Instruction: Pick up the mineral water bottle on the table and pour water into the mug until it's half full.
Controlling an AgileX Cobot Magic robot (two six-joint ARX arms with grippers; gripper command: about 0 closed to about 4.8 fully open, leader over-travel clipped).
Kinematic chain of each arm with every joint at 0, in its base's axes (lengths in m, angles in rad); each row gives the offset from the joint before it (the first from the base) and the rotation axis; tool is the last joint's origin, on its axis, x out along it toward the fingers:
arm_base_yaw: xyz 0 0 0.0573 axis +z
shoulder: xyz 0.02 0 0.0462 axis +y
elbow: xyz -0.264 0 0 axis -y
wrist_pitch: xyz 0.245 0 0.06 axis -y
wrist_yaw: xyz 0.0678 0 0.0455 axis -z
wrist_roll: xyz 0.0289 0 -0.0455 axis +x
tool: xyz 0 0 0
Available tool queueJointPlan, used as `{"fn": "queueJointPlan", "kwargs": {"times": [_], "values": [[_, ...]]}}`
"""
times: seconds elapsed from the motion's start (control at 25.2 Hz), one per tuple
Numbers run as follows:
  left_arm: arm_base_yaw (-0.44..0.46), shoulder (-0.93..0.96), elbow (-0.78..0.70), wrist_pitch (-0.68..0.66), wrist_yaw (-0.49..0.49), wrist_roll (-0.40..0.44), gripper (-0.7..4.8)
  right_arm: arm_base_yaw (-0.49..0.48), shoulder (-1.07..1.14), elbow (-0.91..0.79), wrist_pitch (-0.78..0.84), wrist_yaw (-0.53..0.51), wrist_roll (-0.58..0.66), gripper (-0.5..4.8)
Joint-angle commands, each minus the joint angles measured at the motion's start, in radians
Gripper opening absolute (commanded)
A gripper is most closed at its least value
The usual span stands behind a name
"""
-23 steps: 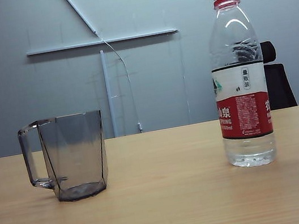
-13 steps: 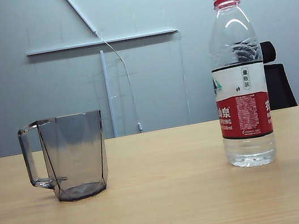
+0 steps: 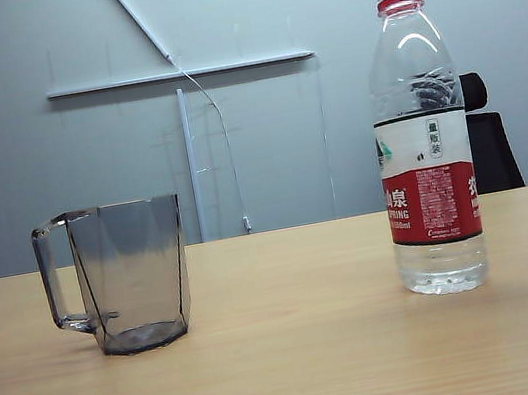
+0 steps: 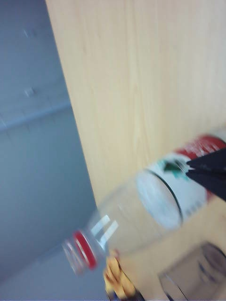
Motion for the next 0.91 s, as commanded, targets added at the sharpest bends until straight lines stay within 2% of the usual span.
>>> {"fn": "queueJointPlan", "kwargs": {"times": [0.04, 0.08, 0.16, 0.28, 0.32, 0.36, 0.44, 0.48, 0.6, 0.91], "values": [[-0.152, 0.04, 0.003, 0.012, 0.003, -0.003, -0.02, 0.092, 0.001, 0.028, -0.068, -0.02, -0.006, -0.04], [-0.171, 0.042, 0.003, 0.011, 0.003, -0.003, -0.02, 0.12, 0.002, 0.028, -0.071, -0.02, -0.026, 0.11], [-0.211, 0.044, 0.003, 0.011, 0.003, -0.003, -0.02, 0.175, 0.003, 0.028, -0.074, -0.013, -0.068, 0.9], [-0.266, 0.044, 0.003, 0.011, 0.003, -0.003, -0.02, 0.264, 0.003, 0.029, -0.099, 0.046, -0.12, 2.45], [-0.291, 0.043, 0.003, 0.012, 0.003, -0.003, -0.02, 0.328, 0.003, 0.029, -0.128, 0.113, -0.15, 3.82], [-0.315, 0.043, 0.003, 0.011, 0.003, -0.003, -0.02, 0.389, 0.003, 0.028, -0.142, 0.18, -0.161, 4.68], [-0.34, 0.043, 0.003, 0.012, 0.003, -0.003, -0.02, 0.457, 0.003, 0.027, -0.143, 0.269, -0.161, 4.79], [-0.362, 0.043, 0.003, 0.012, 0.003, -0.003, -0.02, 0.522, 0.005, 0.024, -0.143, 0.373, -0.177, 4.79], [-0.4, 0.032, 0.003, 0.013, 0.003, -0.003, -0.02, 0.632, 0.053, -0.006, -0.09, 0.522, -0.186, 4.79], [-0.407, 0.031, 0.003, 0.012, 0.003, -0.003, -0.02, 0.665, 0.291, -0.002, 0.114, 0.571, -0.21, 4.79]]}}
